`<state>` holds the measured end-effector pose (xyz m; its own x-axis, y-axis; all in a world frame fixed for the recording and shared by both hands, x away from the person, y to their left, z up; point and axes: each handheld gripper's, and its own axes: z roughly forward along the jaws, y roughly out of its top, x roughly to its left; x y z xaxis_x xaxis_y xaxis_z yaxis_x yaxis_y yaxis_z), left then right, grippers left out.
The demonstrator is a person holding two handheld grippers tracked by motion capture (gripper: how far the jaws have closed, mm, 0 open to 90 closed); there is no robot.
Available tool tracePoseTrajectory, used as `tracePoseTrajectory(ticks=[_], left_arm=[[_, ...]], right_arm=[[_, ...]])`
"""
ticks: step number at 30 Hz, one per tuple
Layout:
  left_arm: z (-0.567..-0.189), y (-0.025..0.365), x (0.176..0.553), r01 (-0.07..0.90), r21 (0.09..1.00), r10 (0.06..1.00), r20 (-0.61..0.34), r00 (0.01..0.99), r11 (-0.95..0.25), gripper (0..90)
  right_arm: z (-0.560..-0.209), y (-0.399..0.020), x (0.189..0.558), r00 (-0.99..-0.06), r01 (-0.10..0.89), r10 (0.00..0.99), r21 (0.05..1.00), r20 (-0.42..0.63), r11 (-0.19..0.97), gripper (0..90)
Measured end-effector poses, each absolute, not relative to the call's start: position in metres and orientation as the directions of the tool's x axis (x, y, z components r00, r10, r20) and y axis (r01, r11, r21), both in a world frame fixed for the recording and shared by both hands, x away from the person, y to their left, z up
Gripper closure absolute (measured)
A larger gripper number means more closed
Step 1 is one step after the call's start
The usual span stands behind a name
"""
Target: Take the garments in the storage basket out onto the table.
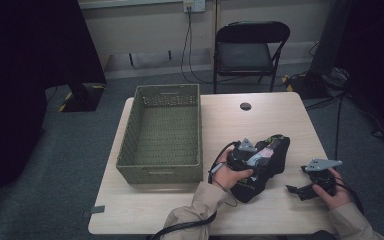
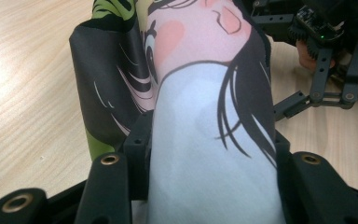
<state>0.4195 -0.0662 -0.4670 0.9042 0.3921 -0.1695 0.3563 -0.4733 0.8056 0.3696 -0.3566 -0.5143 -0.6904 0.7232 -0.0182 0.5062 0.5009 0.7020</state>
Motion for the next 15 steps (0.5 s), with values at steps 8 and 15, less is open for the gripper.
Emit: tracePoseTrajectory(ticks=[8, 15], left_arm=[[-0.4718, -0.0693, 0.4195, 0.352, 0.801, 0.394, -0.159, 0.905, -0.485, 51.0], [-0.4776, -0.0722, 0.4192, 0.348, 0.792, 0.397, -0.147, 0.906, -0.502, 50.5]], right_arm=[[-0.5143, -0.3566, 0.3696, -0.690, 0.506, 0.723, 0.702, -0.018, 0.501, 0.0], [-0.5143, -0.3566, 0.3696, -0.690, 0.506, 0.723, 0.702, -0.018, 0.501, 0.0]])
